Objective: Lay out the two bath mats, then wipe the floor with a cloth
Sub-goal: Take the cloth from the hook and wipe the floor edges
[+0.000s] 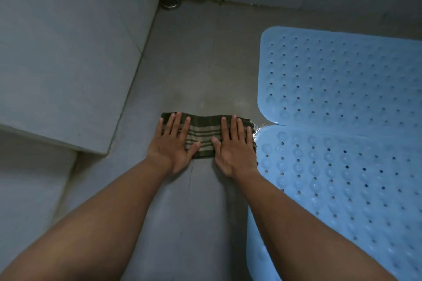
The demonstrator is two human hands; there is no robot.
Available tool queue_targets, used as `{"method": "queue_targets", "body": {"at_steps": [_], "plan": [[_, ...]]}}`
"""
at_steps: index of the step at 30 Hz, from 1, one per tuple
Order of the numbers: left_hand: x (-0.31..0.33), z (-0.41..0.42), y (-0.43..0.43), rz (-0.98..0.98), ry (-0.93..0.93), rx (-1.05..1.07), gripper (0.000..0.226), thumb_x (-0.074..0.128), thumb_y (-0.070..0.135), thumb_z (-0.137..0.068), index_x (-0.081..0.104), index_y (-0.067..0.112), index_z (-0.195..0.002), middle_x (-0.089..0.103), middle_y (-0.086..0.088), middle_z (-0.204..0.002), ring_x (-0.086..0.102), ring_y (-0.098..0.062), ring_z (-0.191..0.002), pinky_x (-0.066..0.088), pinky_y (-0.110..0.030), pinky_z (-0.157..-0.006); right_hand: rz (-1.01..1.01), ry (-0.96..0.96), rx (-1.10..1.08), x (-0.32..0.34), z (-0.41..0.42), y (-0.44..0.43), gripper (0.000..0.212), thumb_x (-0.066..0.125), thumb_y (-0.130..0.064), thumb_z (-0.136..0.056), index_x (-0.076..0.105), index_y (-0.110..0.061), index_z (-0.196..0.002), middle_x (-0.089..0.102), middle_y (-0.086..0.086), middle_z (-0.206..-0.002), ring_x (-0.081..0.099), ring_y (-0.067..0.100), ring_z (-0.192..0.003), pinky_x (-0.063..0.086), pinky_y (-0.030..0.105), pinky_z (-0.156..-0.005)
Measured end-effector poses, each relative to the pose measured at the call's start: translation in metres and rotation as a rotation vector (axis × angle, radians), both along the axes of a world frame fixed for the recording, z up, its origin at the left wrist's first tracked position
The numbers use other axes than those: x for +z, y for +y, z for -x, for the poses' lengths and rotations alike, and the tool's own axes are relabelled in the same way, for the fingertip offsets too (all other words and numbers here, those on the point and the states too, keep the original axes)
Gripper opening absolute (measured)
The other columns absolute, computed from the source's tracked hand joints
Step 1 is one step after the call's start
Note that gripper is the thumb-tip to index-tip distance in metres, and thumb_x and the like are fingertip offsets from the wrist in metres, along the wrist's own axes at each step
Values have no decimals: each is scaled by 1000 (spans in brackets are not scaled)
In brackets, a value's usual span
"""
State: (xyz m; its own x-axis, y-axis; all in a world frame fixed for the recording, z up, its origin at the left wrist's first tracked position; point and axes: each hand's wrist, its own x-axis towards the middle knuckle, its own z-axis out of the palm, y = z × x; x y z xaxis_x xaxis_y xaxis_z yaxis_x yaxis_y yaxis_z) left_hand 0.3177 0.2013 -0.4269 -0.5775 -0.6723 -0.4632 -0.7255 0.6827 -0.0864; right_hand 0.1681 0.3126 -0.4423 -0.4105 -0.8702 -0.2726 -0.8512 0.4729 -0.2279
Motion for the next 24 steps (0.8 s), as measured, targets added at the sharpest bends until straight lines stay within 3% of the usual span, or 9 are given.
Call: {"method": "queue_targets", "body": {"at_steps": [7, 24], "plan": [[-10, 21, -28, -8, 177, 76, 75, 11, 58, -100, -16, 17, -157, -20, -13, -165, -22, -27, -152, -14, -46, -123, 11, -37, -43, -2, 19, -31, 61, 11, -44, -106, -8, -19, -158, -14, 6, -165, -17, 18, -151, -14, 41, -121], [-16, 65, -116, 10, 205, -49, 77, 10, 62, -99, -16, 19, -157, -18, -12, -166, -21, -25, -152, -13, -44, -123, -30, 22, 5, -9, 79, -103, 62, 7, -49, -104, -15, -23, -156, -19, 6, -164, -20, 19, -150, -15, 41, -120]]}}
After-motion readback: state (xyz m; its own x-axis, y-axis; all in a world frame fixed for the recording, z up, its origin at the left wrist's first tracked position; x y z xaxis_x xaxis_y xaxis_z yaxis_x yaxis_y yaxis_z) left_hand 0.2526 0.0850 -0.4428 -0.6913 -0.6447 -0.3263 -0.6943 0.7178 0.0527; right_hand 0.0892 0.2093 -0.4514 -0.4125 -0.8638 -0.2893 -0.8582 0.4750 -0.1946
